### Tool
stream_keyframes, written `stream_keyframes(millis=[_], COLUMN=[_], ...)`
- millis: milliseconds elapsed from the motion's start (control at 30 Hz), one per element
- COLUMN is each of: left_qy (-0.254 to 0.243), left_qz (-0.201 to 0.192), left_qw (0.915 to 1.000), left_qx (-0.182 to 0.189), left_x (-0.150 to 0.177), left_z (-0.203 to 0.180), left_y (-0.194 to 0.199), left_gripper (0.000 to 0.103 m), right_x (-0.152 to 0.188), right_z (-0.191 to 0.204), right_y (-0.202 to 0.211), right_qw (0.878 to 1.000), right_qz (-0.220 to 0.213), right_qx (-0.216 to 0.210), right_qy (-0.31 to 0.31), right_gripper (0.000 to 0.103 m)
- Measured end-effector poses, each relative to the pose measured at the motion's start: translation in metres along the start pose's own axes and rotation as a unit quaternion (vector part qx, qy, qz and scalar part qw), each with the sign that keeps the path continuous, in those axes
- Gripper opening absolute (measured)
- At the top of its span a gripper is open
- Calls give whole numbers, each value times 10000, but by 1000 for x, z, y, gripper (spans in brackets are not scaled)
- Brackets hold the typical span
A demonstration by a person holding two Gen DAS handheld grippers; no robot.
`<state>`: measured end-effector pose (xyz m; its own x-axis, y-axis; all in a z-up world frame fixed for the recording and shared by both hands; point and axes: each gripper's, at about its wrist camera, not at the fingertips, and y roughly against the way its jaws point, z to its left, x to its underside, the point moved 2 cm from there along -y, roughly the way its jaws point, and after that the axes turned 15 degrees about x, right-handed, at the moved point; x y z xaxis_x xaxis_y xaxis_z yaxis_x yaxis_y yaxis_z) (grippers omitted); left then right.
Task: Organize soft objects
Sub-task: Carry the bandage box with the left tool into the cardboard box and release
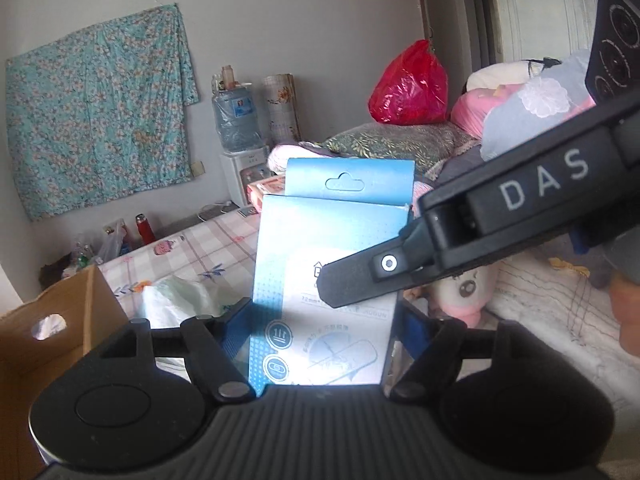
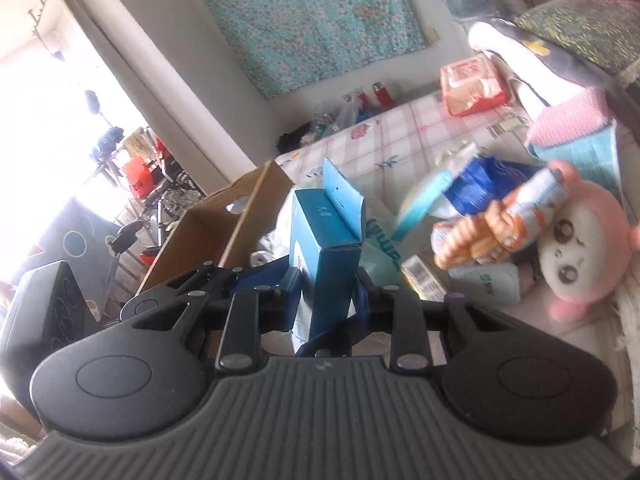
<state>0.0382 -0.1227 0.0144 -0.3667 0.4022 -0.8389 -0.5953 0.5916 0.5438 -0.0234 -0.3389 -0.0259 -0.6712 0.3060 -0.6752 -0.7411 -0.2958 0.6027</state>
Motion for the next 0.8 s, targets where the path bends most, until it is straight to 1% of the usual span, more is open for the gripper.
stream_keyframes(millis=[133,167,233,367,467,567,633,700,767,800], left_qy=[47,72,177,634,1042,1452,1754,2144,2492,2681], left_qz=[-73,-46,48,270,508,814,975,1134,1219,1257], left_qw=[9989,9982,9963,9892,9832,9731,9666,9581,9502,9454], left_qx=[-456,-590,-844,-1290,-1413,-1590,-1597,-1525,-1422,-1361], left_x=[-18,-22,-26,-30,-26,-18,-14,-3,4,10], left_z=[25,33,50,102,149,200,233,267,297,312], left_y=[23,29,36,49,54,52,48,43,33,26], left_gripper=[73,73,73,72,72,72,72,72,70,74], right_x=[-29,-34,-51,-76,-89,-100,-105,-109,-115,-119], right_z=[39,47,75,127,165,196,213,231,245,251], right_y=[-5,-8,-18,-49,-82,-120,-152,-176,-198,-214], right_qw=[9979,9969,9931,9837,9750,9667,9607,9587,9580,9581], right_qz=[14,44,162,509,937,1381,1709,1859,1907,1928], right_qx=[-575,-693,-1027,-1515,-1790,-1912,-1959,-1879,-1763,-1669], right_qy=[301,363,538,823,929,992,977,1047,1218,1306], right_gripper=[25,24,24,23,23,23,23,23,25,26])
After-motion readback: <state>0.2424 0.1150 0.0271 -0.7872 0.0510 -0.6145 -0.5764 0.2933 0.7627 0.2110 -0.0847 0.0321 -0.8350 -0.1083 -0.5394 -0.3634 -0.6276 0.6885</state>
